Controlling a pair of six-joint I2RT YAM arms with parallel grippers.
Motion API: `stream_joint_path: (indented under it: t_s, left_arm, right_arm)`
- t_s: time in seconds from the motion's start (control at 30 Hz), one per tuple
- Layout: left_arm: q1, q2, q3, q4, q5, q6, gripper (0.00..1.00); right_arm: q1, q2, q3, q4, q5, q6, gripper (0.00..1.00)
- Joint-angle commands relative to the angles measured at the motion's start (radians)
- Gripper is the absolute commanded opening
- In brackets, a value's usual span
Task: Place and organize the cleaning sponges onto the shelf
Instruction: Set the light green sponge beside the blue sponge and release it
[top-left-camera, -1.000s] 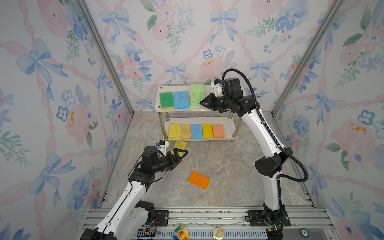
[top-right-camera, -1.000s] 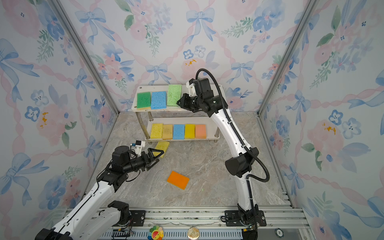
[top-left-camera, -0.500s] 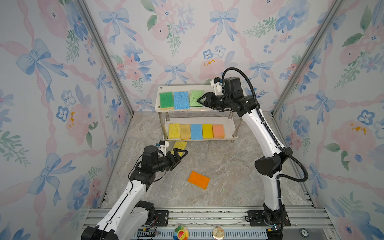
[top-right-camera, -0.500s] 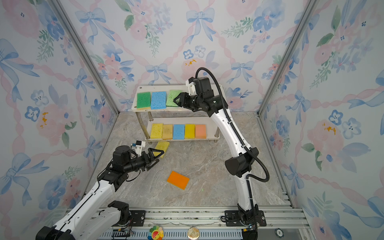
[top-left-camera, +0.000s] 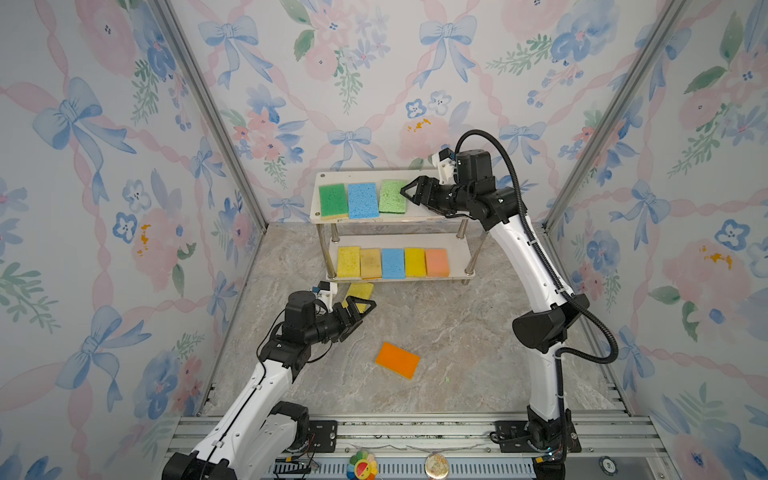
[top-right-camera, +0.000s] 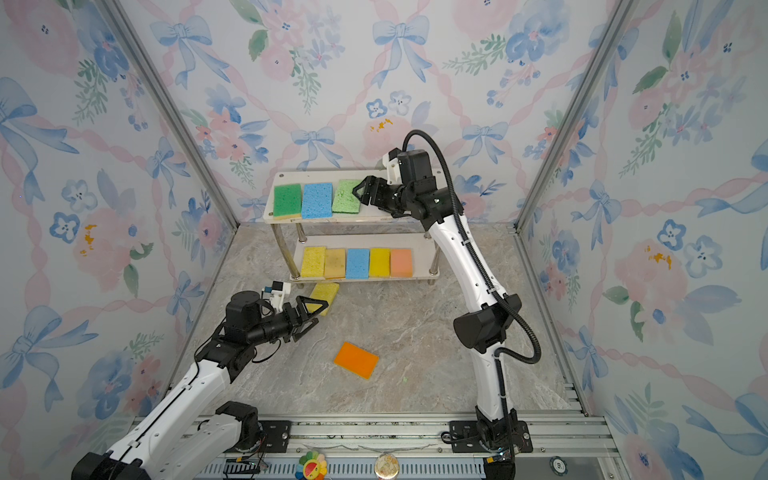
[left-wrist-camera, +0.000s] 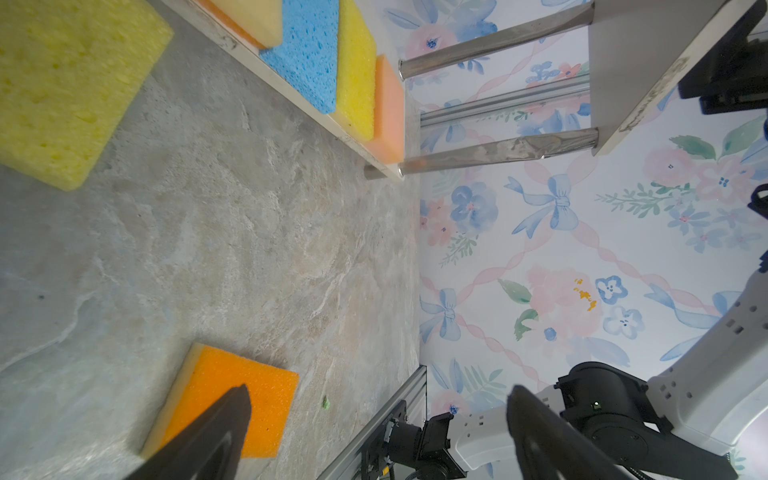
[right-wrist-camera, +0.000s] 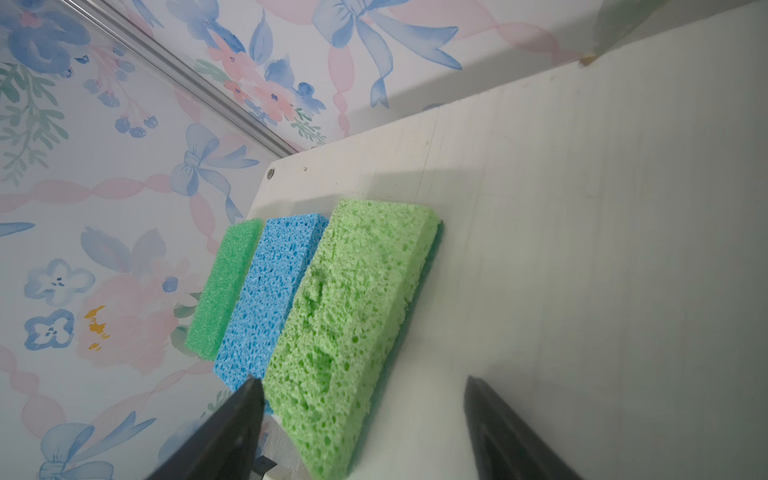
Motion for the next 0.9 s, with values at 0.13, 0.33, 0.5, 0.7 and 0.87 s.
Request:
stream_joint_path:
  t_s: [0.13,0.33,0.5,0.7,0.87]
  left_arm:
    - [0.002,-0.008,-0.008,-0.028,0.019,0.020,0.98]
    - [0.003,-0.020,-0.015,-0.039,0.021,0.024,0.98]
    - [0.004,-0.035,-0.027,-0.047,0.023,0.024,0.98]
    - [0.006,-0.055,-0.043,-0.060,0.024,0.031,0.98]
    - [0.006,-0.062,-0.048,-0.065,0.025,0.032,0.98]
  right_arm:
    - [-0.005,0.077,0.021,0.066,-0.045,0.073,0.92]
    - [0.006,0.107,0.022,0.122,-0.073,0.111,1.00]
    - [0.013,0.124,0.022,0.154,-0.082,0.140,0.97]
    - [0.023,0.137,0.024,0.180,-0.084,0.161,0.97]
    - [0.028,0.144,0.026,0.196,-0.086,0.179,0.97]
